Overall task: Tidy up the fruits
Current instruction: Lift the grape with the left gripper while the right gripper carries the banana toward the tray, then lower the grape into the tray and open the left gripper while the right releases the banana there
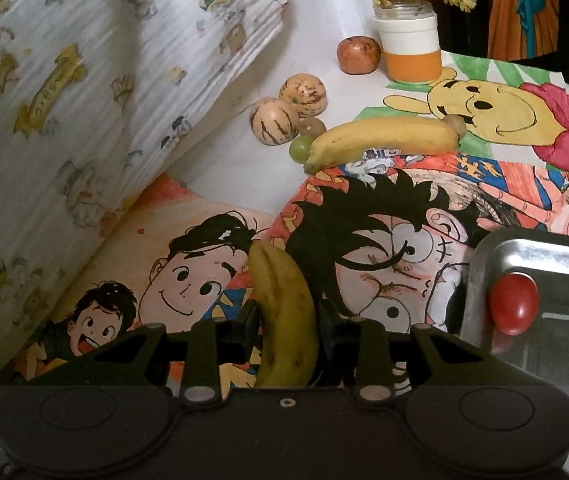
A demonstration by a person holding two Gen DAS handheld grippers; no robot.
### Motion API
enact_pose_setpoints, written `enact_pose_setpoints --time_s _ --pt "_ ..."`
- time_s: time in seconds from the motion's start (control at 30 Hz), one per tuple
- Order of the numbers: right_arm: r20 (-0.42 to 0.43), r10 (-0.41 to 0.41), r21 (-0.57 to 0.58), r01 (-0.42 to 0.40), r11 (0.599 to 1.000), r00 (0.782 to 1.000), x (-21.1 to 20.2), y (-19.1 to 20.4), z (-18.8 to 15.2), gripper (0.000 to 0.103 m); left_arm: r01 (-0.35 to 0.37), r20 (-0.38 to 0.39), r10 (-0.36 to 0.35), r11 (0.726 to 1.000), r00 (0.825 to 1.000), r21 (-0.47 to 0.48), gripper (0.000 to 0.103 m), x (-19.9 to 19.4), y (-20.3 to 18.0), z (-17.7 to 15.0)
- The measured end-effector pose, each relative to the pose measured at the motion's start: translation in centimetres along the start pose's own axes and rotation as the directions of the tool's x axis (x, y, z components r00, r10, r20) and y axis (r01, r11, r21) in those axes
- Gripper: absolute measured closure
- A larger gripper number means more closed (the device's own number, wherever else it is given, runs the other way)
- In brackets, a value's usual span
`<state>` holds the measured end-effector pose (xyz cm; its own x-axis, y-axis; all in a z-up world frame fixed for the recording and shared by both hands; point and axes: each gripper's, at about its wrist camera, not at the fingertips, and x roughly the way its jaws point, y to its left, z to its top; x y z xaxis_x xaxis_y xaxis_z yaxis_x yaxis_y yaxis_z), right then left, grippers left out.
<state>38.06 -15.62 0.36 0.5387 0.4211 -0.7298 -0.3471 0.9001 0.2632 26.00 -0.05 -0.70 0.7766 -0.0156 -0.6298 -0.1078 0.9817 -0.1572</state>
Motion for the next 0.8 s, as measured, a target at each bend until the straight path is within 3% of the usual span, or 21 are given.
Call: enact_pose_setpoints --time_s 0.03,0.23,0.5,0.8 --pt "0.002 0.001 0.002 -0.001 1.000 1.000 -0.1 0.0 -0.1 0.070 -0.012 -0.001 0.012 1.000 1.000 0.005 0.073 0.0 -0.1 0.0" --pt "0.047 0.046 0.099 -0.051 0.994 0.998 -1.5 -1.2 -0.7 0.071 -0.007 -0.016 0.006 1.000 1.000 -0.023 0.074 0.0 0.1 0.3" --pt "0.137 0.073 0.215 -0.102 0.971 0.988 -6.8 -3.8 -1.7 0.071 0.043 0.009 -0.043 0.999 0.999 -0.004 0.074 -1.2 -1.9 1.6" --pt "0.251 -0.083 0.305 0.003 0.952 0.964 -14.8 -9.1 -3.4 0.071 0.171 0.032 -0.174 0.982 0.984 0.079 0.074 -1.7 -7.9 3.0"
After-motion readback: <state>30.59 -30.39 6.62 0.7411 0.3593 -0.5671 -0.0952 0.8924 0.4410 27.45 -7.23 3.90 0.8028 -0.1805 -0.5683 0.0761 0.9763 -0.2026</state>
